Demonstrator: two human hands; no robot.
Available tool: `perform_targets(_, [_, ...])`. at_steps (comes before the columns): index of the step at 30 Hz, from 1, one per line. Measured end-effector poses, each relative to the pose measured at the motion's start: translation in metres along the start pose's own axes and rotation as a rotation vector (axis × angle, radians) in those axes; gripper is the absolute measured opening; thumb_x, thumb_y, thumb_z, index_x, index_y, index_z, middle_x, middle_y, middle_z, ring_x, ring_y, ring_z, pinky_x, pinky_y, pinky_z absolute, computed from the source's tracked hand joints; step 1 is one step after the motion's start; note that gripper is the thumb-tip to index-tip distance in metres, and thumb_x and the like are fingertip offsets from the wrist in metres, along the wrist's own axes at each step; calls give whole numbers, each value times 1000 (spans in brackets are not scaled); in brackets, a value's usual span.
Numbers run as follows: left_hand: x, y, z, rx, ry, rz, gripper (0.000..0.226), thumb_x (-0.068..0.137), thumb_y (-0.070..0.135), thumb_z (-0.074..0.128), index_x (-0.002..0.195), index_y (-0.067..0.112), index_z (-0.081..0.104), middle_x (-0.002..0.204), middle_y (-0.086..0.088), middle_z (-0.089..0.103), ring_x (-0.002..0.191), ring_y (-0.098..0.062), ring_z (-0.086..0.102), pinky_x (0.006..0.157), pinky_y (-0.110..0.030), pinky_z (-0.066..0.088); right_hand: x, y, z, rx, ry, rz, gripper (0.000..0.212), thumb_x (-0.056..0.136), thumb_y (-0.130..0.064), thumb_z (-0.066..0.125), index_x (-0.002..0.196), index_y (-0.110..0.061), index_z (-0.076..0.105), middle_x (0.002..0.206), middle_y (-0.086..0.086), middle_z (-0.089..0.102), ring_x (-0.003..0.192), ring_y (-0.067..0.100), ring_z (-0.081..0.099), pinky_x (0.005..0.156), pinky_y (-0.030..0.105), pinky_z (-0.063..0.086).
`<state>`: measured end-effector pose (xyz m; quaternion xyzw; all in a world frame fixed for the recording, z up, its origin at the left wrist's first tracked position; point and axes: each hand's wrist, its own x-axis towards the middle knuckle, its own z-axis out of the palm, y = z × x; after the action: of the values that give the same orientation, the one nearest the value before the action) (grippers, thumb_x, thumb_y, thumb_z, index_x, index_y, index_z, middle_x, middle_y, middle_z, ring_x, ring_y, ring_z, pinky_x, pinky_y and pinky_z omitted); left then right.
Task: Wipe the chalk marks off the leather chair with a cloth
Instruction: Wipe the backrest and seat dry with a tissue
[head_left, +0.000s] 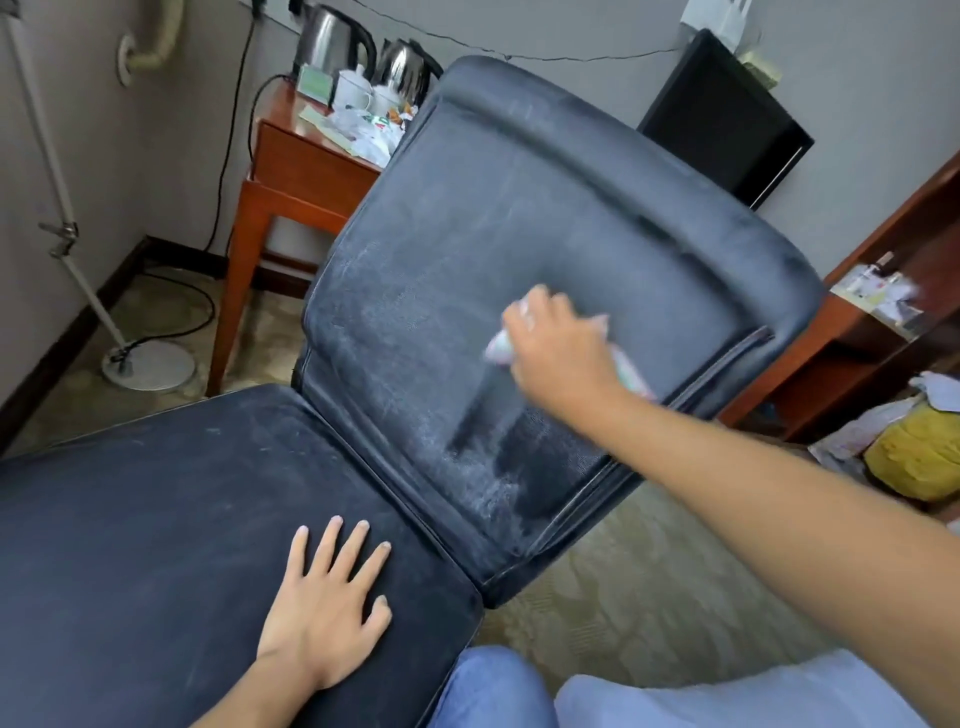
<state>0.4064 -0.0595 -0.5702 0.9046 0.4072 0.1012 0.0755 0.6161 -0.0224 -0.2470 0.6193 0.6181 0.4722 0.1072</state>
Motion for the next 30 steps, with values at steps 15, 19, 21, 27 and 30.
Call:
perform_targets(15, [-7,-6,6,-4,58,-2,62,86,55,49,134,23,71,147,-8,61,140,-36,51,117,-61,28,-11,11,-32,78,-199,46,20,71,-18,71,90,-16,62,96,9,53,71,32,61,50,34,29])
perform_targets(19, [-9,-8,9,-18,90,5,62,86,55,50,135,24,71,148,-8,61,142,-35,49,117,-60,27,-72,-66,-21,186,-607,-289,25,80,-23,70,102,-18,61,104,3,50,83,23,60,48,33,19])
perform_targets(21, [-8,-8,11,-26,108,3,62,86,54,49,136,23,70,148,-8,61,142,-35,48,118,-60,27,-53,-43,-25,136,-513,-256,26,75,-23,74,98,-19,62,100,2,51,79,23,61,49,33,25])
perform_targets(27, [-8,-6,13,-52,96,-8,62,86,54,49,135,23,71,148,-9,60,142,-36,48,117,-61,28,69,89,-46,-25,-59,93,25,77,-6,69,100,-5,61,109,21,54,81,39,60,52,36,28])
perform_targets(30, [-6,-6,14,-85,117,-24,63,83,54,50,134,24,71,149,-8,60,143,-35,45,116,-61,29,98,73,-34,19,45,304,29,77,-2,66,104,-7,59,114,20,54,83,38,59,53,38,32])
